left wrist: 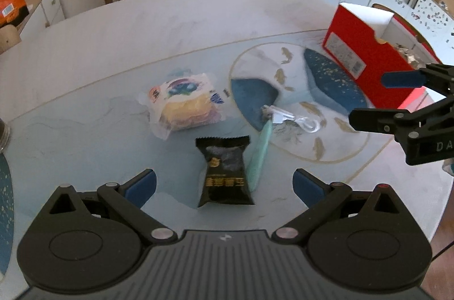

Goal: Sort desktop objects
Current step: 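Grasp the black snack pack with the left gripper while the right gripper grasps the white cable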

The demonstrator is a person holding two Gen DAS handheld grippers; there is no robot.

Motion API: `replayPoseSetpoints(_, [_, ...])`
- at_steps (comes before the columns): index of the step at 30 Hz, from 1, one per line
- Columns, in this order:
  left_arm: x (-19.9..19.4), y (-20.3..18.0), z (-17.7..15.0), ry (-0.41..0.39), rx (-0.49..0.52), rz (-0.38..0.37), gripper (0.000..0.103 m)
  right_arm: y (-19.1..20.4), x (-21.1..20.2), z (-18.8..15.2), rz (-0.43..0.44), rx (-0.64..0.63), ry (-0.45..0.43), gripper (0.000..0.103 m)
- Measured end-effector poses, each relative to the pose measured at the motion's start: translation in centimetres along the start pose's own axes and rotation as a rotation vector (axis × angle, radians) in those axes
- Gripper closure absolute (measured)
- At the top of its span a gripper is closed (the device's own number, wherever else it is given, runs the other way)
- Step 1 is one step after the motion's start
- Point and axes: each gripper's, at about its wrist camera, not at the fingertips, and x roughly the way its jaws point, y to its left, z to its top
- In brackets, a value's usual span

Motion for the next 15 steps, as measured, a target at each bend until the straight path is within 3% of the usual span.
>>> replayPoseSetpoints(15, [3.3,1.5,-0.4,0.009,-0.025,0.027,0.0,0.2,4.3,-1.3,0.015,-0.03,0.047,0.009])
